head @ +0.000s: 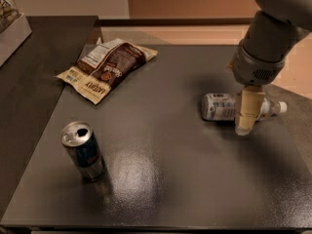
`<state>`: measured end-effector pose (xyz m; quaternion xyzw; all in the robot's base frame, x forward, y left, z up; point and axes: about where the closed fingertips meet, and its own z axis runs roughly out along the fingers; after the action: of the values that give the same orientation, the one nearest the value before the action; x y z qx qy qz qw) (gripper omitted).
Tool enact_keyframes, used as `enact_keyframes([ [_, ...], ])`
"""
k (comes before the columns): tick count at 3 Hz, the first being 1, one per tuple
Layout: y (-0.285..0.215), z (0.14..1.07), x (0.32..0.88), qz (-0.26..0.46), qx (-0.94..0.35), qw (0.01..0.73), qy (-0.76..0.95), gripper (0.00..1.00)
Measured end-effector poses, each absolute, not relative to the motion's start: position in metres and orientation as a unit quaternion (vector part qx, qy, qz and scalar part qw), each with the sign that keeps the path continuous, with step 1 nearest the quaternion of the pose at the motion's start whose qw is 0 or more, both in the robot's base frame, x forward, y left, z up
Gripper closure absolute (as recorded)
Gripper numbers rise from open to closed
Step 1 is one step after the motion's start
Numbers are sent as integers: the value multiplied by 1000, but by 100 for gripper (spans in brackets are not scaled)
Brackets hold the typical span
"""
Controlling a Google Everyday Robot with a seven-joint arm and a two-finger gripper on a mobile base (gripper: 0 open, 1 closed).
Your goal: Move blue plastic bottle near brown chip bag
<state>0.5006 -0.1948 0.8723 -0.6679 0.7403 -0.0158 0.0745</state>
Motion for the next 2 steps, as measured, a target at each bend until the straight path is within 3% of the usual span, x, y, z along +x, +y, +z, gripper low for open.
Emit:
enact_keyframes([
  [2, -205, 852, 504, -11, -663, 60, 746, 31],
])
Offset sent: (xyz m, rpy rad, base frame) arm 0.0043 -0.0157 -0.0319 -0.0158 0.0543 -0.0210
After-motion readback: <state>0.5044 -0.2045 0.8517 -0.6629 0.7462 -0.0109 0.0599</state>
